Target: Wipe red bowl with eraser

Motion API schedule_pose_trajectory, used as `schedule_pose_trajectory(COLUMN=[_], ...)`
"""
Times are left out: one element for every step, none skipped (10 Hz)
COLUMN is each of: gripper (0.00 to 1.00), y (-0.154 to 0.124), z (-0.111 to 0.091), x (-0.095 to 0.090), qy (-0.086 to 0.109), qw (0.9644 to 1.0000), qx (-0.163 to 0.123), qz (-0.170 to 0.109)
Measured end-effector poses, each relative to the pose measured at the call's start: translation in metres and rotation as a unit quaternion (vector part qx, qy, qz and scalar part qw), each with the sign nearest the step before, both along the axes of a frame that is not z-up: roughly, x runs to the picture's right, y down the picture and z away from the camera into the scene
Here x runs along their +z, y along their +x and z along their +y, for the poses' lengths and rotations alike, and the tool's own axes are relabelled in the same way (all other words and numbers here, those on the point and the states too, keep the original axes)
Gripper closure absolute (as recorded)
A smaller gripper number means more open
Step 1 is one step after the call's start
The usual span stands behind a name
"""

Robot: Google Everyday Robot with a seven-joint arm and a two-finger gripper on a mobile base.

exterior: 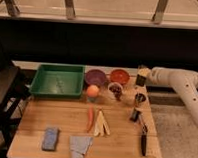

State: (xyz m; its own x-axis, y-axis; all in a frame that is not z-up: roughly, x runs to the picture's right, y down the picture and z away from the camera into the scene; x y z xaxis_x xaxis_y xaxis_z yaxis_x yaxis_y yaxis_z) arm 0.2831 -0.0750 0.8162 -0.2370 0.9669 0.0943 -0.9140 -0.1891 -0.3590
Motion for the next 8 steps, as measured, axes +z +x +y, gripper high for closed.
schedule_pose_trajectory(gripper=[0.81, 0.81, 0.81, 0.81, 0.81, 0.81, 0.81, 0.81], y=[-0.011, -0.028, -0.040, -0.044, -0.044, -0.043, -0.043, -0.043], z=[-0.015, -0.036, -0.045, -0.051, -0.051, -0.050, -0.050, -0.050], x=[0.005, 0.013, 0.018, 0.020, 0.020, 0.020, 0.020, 0.020], qy=[0.008, 0.014, 0.015, 0.015, 0.015, 0.015, 0.015, 0.015], qw=[0.9998, 0.9991, 0.9987, 0.9986, 0.9986, 0.9986, 0.9986, 0.9986], qx=[-0.018, -0.038, -0.046, -0.049, -0.049, -0.049, -0.049, -0.049], qz=[-0.003, -0.009, -0.014, -0.016, -0.016, -0.015, -0.015, -0.015])
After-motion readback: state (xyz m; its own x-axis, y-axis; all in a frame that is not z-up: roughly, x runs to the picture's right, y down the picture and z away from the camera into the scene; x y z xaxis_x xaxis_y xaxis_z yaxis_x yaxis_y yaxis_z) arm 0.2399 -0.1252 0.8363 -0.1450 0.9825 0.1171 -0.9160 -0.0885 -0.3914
